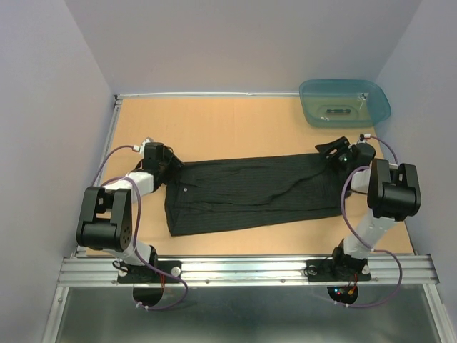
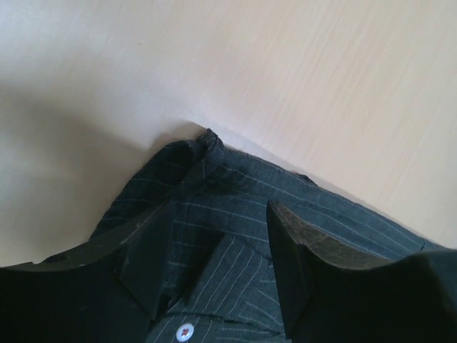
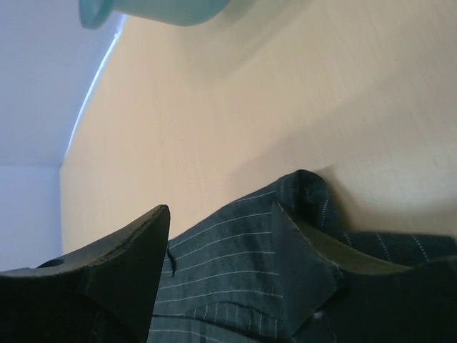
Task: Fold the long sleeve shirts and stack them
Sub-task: Fold the shirt
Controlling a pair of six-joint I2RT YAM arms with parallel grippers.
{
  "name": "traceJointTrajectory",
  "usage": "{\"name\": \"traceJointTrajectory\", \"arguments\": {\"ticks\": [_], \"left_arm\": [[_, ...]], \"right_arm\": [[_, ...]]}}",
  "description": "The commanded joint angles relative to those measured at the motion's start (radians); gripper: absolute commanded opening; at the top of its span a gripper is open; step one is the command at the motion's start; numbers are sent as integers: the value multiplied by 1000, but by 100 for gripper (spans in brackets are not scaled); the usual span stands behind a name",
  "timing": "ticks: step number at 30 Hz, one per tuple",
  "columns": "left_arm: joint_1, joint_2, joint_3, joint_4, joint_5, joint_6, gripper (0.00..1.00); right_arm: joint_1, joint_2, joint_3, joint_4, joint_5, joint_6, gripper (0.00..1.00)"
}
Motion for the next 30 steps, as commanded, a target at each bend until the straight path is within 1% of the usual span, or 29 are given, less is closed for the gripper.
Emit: {"name": "traceJointTrajectory", "arguments": {"ticks": [1,4,6,7,8,9,10,11,12,13,15,16,17,18,20,21,22,23,24,26,27,28,30], "left_arm": [[4,-98,37,-69,-7,82,68],[-15,-149,86,-96,15,138,74],[-22,-178,118,-133,30,175,76],[-36,-187,150,-142,35,232,78],[-44,-190,169,-170,36,263,79],[-53,-189,186,-185,38,302,79],[-70,-187,222,-202,33,357,83],[-79,-175,241,-240,35,385,84],[-85,-167,255,-253,46,405,90],[-97,-151,278,-264,72,425,91],[-113,-132,293,-282,93,435,92],[-142,-111,304,-288,105,442,92],[-142,-100,309,-294,107,441,92],[-180,-91,321,-300,106,436,89],[-229,-77,329,-305,112,416,87],[-301,-77,330,-299,118,390,86],[-336,-78,332,-276,141,381,84],[-382,-78,335,-261,153,363,83],[-460,-80,341,-244,174,361,80],[-547,-69,350,-172,178,370,77],[-586,-60,356,-150,175,399,75],[-655,-45,384,-137,173,419,71],[-709,10,416,-107,167,459,70]], "right_arm": [[5,-104,30,-92,-58,-68,65],[12,-185,38,-170,-80,-60,65],[37,-237,58,-329,-37,-114,65],[78,-288,76,-412,0,-146,66],[106,-312,111,-569,99,-216,66],[138,-337,121,-636,156,-247,67],[173,-383,127,-696,219,-267,67],[231,-404,123,-793,320,-274,68],[261,-421,115,-841,353,-266,68],[299,-453,104,-875,382,-255,68],[324,-484,57,-938,410,-211,68],[340,-513,44,-942,394,-209,68],[351,-530,37,-940,376,-208,68],[364,-541,35,-937,335,-209,67],[396,-561,43,-907,254,-215,67],[408,-576,46,-865,170,-209,67],[420,-584,41,-838,132,-197,67],[420,-596,35,-775,82,-171,67],[420,-601,26,-749,71,-156,67],[422,-598,-3,-680,60,-142,67],[420,-574,-3,-673,58,-134,67],[422,-558,-3,-666,52,-123,67],[420,-529,-14,-629,40,-97,66]]}}
